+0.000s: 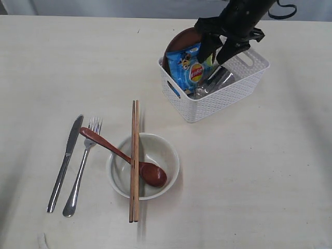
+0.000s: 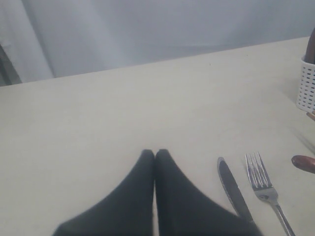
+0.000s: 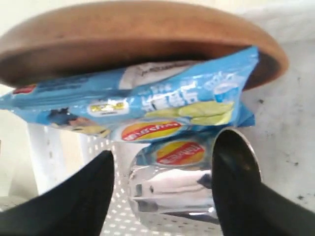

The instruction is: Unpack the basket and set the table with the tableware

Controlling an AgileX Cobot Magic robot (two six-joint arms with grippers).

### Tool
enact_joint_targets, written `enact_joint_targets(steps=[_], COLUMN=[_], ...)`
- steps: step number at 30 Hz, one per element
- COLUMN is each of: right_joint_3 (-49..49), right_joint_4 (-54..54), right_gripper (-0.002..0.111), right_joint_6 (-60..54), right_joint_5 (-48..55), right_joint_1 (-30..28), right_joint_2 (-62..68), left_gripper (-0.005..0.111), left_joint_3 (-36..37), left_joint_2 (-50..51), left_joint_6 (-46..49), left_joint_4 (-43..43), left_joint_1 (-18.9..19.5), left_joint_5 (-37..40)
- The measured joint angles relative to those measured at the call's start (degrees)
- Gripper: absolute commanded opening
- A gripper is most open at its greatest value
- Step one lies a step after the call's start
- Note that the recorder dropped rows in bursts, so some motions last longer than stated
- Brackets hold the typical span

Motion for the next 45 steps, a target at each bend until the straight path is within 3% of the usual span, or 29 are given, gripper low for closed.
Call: enact_joint_targets(steps=[8, 15, 20, 29, 45], right_joint_3=[2.15, 1.33, 0.83, 6.21, 6.47], right_joint_4=[-0.04, -14.17, -17.22, -13.49, -3.76], right_gripper=[0.056, 0.056, 0.056, 0.056, 0.056], right_joint_6=[0.66, 5.28, 7.28, 4.72, -2.01], right_joint_5=[0.15, 0.40, 0.40, 0.40, 0.45], right_joint_1=[2.69, 4.58, 2.46, -1.22, -1.36], right_joint_2=[-1.42, -1.42, -1.42, -1.42, -0.01], left_gripper=[0.000, 0.000, 0.000, 0.000, 0.000], left_joint_3=[0.00, 0.00, 0.00, 0.00, 0.00], left_joint_2=[0.00, 0.00, 0.00, 0.00, 0.00], left_joint_6=[0.00, 0.00, 0.00, 0.00, 0.00], left_joint_4=[0.00, 0.00, 0.00, 0.00, 0.00], left_joint_1=[0.00, 0.00, 0.00, 0.00, 0.00], left_joint_5=[0.00, 0.00, 0.00, 0.00, 0.00])
